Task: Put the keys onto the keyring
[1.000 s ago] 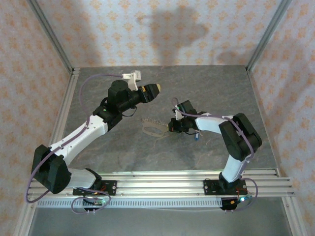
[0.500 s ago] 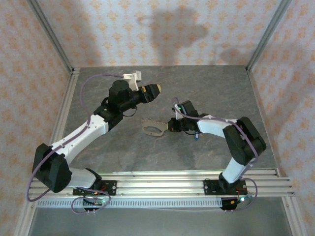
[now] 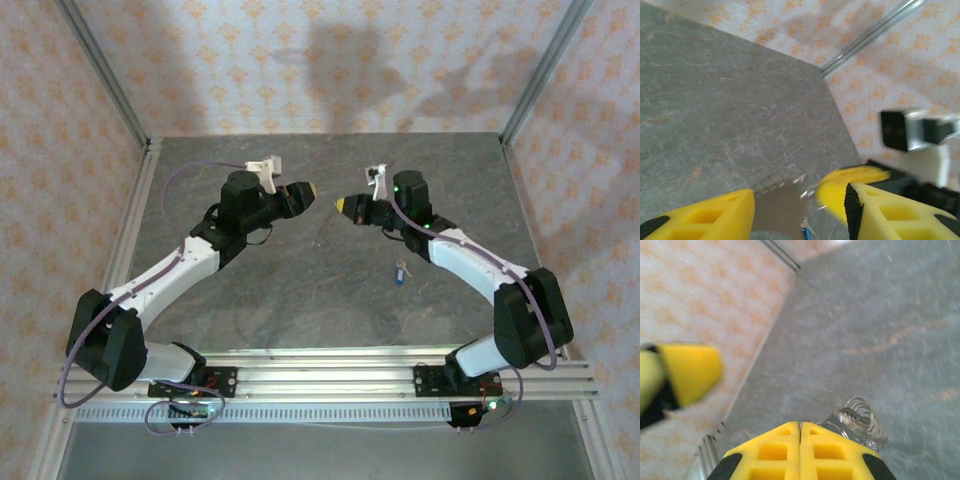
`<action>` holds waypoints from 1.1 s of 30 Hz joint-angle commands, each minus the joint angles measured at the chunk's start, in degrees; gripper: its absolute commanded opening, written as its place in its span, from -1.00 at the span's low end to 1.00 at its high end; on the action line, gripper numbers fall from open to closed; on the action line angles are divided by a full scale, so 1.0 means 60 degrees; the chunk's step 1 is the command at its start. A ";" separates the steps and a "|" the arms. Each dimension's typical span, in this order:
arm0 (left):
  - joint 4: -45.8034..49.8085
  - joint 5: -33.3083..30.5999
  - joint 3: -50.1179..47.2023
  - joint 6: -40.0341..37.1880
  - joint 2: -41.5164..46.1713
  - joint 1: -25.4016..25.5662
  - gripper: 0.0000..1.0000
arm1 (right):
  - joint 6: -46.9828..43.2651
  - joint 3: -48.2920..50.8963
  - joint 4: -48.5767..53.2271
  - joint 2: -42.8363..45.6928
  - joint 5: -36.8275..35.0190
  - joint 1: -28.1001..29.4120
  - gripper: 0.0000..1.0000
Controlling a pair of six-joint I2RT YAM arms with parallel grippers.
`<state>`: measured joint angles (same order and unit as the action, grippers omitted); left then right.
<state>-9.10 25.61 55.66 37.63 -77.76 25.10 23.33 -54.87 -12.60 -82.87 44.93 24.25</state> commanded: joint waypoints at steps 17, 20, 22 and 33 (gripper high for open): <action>-0.0168 -0.0047 -0.0001 -0.0148 0.0342 -0.0239 0.00 | 0.1030 -0.0692 -0.1313 -0.1027 0.1367 0.0020 -1.00; -0.0040 -0.0302 -0.0106 -0.0163 0.0598 -0.0300 0.01 | 0.1068 -0.0995 -0.1452 -0.1659 0.1417 0.0323 -1.00; 0.0057 -0.0434 -0.0114 -0.0177 0.0702 -0.0330 0.02 | 0.1162 -0.1214 -0.1621 -0.2001 0.1470 0.0555 -1.00; 0.0187 -0.0532 -0.0149 -0.0105 0.0799 -0.0375 0.03 | -0.0469 0.0130 -0.0392 -0.2576 0.0612 0.1078 -1.00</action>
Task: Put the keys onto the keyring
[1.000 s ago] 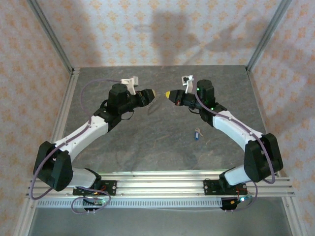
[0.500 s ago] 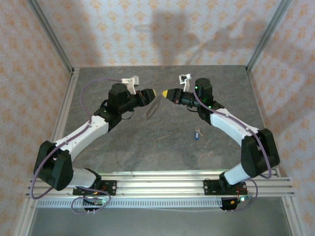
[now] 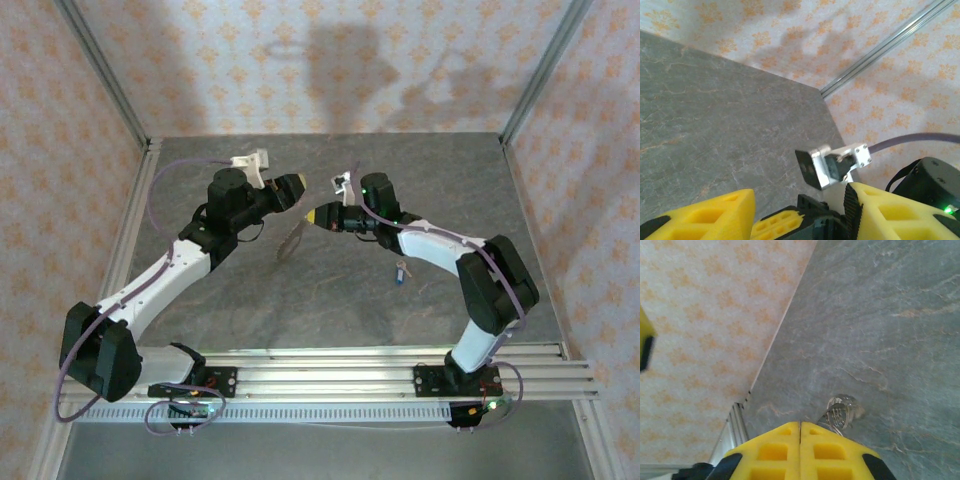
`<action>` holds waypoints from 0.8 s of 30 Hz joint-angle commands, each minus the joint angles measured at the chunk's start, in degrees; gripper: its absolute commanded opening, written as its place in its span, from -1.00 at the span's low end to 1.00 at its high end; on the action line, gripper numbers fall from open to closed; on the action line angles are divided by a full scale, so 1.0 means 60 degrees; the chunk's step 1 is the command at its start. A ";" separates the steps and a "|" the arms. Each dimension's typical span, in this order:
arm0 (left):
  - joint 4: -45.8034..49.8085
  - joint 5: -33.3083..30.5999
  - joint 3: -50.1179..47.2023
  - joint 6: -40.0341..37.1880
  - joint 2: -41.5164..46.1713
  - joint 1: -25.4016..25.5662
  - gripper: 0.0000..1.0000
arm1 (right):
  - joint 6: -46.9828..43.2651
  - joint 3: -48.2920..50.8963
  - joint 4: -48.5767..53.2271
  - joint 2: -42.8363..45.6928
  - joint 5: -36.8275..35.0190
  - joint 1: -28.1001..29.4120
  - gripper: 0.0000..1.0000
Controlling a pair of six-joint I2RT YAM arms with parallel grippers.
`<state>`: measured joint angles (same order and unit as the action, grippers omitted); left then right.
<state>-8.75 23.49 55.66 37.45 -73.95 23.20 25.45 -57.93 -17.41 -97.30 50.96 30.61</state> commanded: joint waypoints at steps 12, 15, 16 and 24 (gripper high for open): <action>-0.0076 -0.0120 -0.0222 0.0146 0.0089 -0.0051 0.04 | -0.1578 0.1755 0.1322 -0.0863 -0.1584 0.0142 -1.00; -0.0079 -0.0120 -0.0222 0.0145 0.0075 -0.0044 0.05 | -0.1573 0.1646 0.1582 -0.0937 -0.1821 0.0142 -1.00; -0.0093 -0.0120 -0.0223 0.0159 0.0064 -0.0044 0.04 | -0.1562 0.1603 0.1697 -0.0906 -0.1902 0.0142 -0.97; -0.0193 -0.0062 -0.0222 0.0203 0.0019 -0.0044 0.05 | -0.1075 0.1465 0.2628 0.0454 -0.2711 0.0142 -0.26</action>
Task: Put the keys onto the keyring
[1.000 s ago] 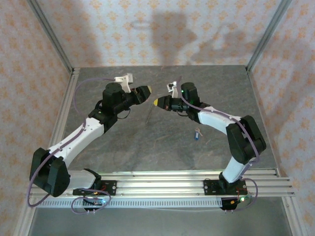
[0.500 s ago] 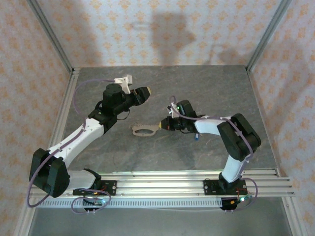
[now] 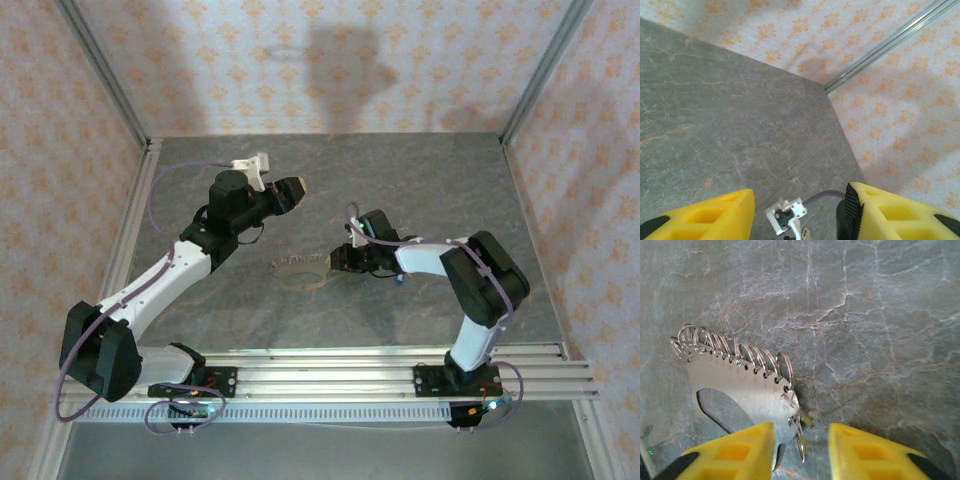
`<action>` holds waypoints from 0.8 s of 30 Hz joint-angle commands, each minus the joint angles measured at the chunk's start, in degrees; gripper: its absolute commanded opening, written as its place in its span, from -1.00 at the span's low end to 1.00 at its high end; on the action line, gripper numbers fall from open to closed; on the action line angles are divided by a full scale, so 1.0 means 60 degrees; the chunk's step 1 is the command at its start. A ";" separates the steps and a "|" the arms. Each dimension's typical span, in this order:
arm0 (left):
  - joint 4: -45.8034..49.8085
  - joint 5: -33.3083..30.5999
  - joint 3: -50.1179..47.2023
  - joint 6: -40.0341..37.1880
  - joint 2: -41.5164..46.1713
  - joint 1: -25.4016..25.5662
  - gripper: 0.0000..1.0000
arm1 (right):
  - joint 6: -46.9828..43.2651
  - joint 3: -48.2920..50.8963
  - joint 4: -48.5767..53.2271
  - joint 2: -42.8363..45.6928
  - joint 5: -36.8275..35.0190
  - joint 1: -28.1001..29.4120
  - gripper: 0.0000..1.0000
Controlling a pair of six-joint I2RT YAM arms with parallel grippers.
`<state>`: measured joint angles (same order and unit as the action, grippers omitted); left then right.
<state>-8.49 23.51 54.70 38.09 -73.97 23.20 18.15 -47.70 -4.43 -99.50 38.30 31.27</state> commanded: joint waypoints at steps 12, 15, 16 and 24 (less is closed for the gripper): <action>-0.0174 -0.0022 0.0009 0.0068 -0.0041 -0.0044 0.08 | 0.0997 0.0702 0.0932 0.1635 -0.1729 0.0219 0.30; -0.0136 0.0044 0.0039 0.0054 -0.0095 -0.0045 0.08 | 0.0659 0.0912 0.0692 0.1693 -0.1764 0.0326 0.14; -0.0137 0.0066 0.0046 0.0067 -0.0115 -0.0043 0.08 | 0.0501 0.0993 0.0553 0.1680 -0.1720 0.0326 0.04; -0.0106 0.0156 0.0113 0.0096 -0.0195 -0.0046 0.09 | -0.0396 0.0916 0.0090 0.1265 -0.1277 0.0326 -0.24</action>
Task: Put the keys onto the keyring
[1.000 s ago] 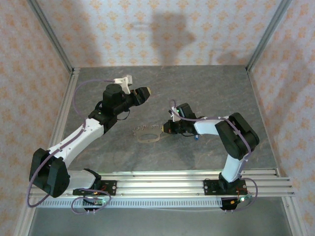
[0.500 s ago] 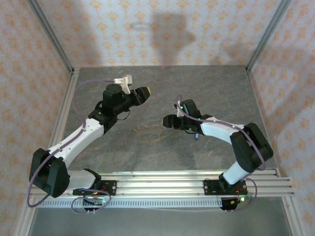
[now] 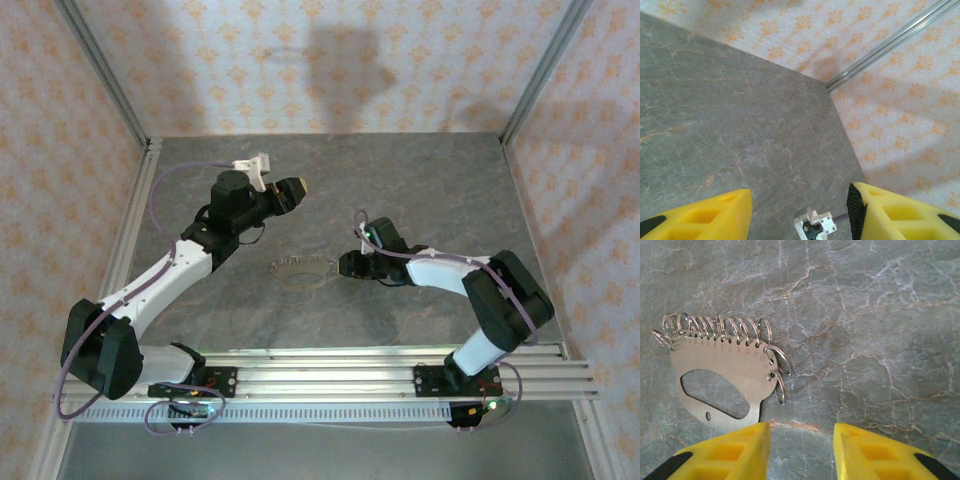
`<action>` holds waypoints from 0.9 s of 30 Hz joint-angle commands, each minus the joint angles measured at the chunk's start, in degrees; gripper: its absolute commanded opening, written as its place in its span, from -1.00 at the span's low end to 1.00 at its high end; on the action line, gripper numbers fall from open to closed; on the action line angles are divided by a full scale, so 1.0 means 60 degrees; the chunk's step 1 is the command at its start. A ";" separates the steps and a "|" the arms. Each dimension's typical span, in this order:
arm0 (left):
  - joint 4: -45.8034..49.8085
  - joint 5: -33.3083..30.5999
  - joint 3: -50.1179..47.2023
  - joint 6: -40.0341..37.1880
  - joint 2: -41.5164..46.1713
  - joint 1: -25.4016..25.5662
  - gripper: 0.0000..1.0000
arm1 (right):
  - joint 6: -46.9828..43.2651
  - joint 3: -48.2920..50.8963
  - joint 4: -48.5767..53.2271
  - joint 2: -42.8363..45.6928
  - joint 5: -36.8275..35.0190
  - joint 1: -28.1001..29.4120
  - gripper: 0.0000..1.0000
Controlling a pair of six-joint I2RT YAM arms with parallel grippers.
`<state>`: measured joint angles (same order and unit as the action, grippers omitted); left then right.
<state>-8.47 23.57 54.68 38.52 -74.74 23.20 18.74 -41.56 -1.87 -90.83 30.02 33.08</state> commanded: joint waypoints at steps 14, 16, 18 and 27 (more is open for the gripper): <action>-0.0125 0.0144 0.0198 0.0083 -0.0228 -0.0015 0.10 | -0.0782 -0.0802 -0.0710 -0.1142 0.0634 0.0038 -0.20; -0.0141 0.0143 0.0207 0.0098 -0.0246 -0.0003 0.10 | -0.0751 -0.0903 -0.0759 -0.1244 0.0719 0.0039 -0.20; -0.0152 0.0143 0.0218 0.0098 -0.0256 0.0000 0.10 | -0.0737 -0.0967 -0.0773 -0.1325 0.0790 0.0054 -0.20; -0.0130 0.0129 0.0196 0.0098 -0.0252 0.0011 0.10 | -0.0649 -0.0965 -0.0774 -0.1470 0.0885 0.0272 -0.32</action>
<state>-8.38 23.73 54.70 39.00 -76.03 23.20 15.31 -46.28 -5.56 -99.18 34.74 34.13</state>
